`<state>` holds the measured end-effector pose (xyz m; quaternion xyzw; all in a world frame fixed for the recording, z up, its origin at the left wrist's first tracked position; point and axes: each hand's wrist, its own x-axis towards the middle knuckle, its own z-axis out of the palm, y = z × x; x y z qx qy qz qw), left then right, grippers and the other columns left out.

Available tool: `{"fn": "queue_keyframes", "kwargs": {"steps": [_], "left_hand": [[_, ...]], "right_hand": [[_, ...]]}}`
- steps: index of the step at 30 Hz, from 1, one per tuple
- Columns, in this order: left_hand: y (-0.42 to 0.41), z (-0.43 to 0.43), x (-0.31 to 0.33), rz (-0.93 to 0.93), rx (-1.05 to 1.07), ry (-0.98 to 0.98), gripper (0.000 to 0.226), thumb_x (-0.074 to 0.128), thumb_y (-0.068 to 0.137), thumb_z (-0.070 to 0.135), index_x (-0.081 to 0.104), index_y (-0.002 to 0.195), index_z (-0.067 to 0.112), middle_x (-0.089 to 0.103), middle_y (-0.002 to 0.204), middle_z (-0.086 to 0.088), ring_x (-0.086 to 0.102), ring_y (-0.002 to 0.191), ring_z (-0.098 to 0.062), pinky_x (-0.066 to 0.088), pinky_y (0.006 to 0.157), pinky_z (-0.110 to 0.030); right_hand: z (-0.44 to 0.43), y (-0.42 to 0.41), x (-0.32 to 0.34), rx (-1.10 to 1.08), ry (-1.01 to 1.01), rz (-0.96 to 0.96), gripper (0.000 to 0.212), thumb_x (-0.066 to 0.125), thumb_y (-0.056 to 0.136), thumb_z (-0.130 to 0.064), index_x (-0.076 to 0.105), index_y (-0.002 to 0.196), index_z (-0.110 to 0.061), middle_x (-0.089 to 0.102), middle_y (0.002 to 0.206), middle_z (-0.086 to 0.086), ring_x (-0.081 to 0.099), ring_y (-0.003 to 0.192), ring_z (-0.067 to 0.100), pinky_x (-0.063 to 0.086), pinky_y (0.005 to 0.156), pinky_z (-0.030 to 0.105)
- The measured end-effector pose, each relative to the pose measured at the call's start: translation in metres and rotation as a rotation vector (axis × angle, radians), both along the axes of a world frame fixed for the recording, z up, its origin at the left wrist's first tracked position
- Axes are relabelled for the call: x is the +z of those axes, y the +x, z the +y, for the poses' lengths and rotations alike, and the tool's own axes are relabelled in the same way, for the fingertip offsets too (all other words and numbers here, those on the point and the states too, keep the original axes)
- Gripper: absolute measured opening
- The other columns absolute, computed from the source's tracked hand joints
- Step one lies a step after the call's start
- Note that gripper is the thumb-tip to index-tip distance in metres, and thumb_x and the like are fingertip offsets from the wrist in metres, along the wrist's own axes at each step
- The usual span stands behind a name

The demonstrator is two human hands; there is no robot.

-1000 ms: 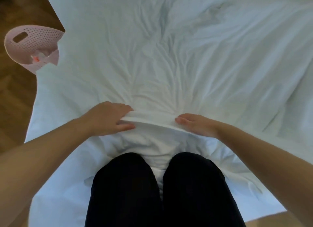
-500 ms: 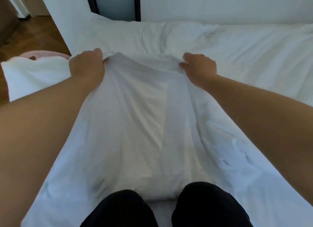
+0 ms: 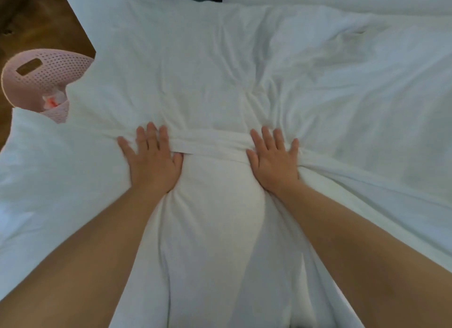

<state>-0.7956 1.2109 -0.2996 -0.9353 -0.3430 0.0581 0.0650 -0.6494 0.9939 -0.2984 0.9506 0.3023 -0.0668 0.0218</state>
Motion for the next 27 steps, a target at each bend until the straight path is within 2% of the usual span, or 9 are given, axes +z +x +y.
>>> {"fn": "queue_keyframes", "kwargs": {"steps": [4,7,10,13,16,18,20,23,27], "left_hand": [[0.006,-0.001,0.016,-0.101,-0.093,-0.011,0.063,0.029,0.096,0.042,0.031,0.147,0.006,0.038,0.147,-0.02,0.033,0.136,-0.036,-0.001,0.108,-0.071],[0.008,-0.009,0.026,-0.24,-0.473,0.037,0.043,0.059,0.086,0.027,0.056,0.123,0.005,0.063,0.107,-0.016,0.061,0.097,-0.035,0.022,0.108,-0.065],[0.031,-0.014,0.047,-0.317,-0.503,0.052,0.02,0.061,0.081,0.003,0.062,0.099,0.009,0.063,0.077,-0.012,0.063,0.071,-0.033,0.035,0.101,-0.056],[0.054,-0.028,0.078,-0.222,-0.194,0.037,0.028,0.049,0.09,0.003,0.056,0.115,0.014,0.062,0.101,-0.012,0.059,0.098,-0.033,0.024,0.11,-0.056],[0.05,-0.068,0.081,-0.123,-0.091,-0.047,0.06,0.039,0.097,0.018,0.016,0.152,0.018,0.021,0.156,-0.015,0.016,0.145,-0.034,0.004,0.115,-0.061],[0.026,-0.108,0.069,-0.141,-0.261,-0.126,0.064,0.031,0.1,0.033,0.001,0.155,0.02,-0.004,0.162,-0.013,-0.006,0.149,-0.031,-0.002,0.115,-0.062],[-0.001,-0.136,0.055,-0.077,-0.418,-0.213,0.063,0.027,0.101,0.042,-0.001,0.155,0.024,-0.012,0.162,-0.01,-0.011,0.149,-0.03,-0.002,0.115,-0.062],[-0.03,-0.144,0.043,0.075,-0.511,-0.213,0.061,0.02,0.101,0.047,-0.002,0.155,0.027,-0.014,0.162,-0.007,-0.012,0.149,-0.029,-0.002,0.114,-0.063],[-0.021,-0.151,0.046,0.098,-0.525,-0.178,0.06,0.023,0.102,0.042,0.006,0.155,0.02,-0.004,0.162,-0.012,-0.001,0.149,-0.032,0.002,0.114,-0.063]], "right_hand": [[-0.006,0.006,0.008,0.071,0.085,0.078,0.065,0.018,0.097,-0.06,0.007,0.155,-0.033,0.005,0.164,-0.002,0.004,0.151,0.022,0.003,0.117,0.06],[-0.032,0.005,0.026,0.225,0.069,0.141,0.08,0.037,0.09,-0.068,0.003,0.155,-0.036,0.003,0.164,-0.002,0.013,0.149,0.024,0.014,0.117,0.055],[-0.065,0.01,0.043,0.131,0.007,-0.03,0.051,0.041,0.097,-0.047,0.036,0.144,-0.025,0.047,0.142,0.005,0.049,0.126,0.029,0.04,0.098,0.043],[-0.071,0.033,0.071,-0.16,0.042,-0.091,0.031,0.033,0.103,-0.036,0.056,0.113,-0.017,0.065,0.109,0.011,0.063,0.102,0.032,0.038,0.076,0.035],[-0.062,0.03,0.083,-0.231,0.131,-0.155,0.027,0.035,0.102,-0.031,0.055,0.113,-0.015,0.063,0.106,0.011,0.06,0.1,0.033,0.033,0.077,0.037],[-0.07,0.002,0.076,-0.213,0.126,-0.095,0.036,0.037,0.1,-0.035,0.045,0.131,-0.019,0.056,0.123,0.008,0.052,0.115,0.032,0.033,0.094,0.046],[-0.097,-0.022,0.068,-0.226,0.017,-0.026,0.052,0.033,0.099,-0.045,0.028,0.146,-0.025,0.044,0.142,0.005,0.041,0.131,0.029,0.019,0.11,0.057],[-0.143,-0.039,0.076,-0.352,-0.041,0.07,0.058,0.024,0.098,-0.056,0.026,0.148,-0.027,0.042,0.146,0.007,0.037,0.136,0.028,0.013,0.112,0.061],[-0.204,-0.044,0.094,-0.486,-0.126,0.103,0.056,0.023,0.098,-0.056,0.034,0.144,-0.026,0.043,0.147,0.007,0.036,0.137,0.027,0.011,0.111,0.061]]}}
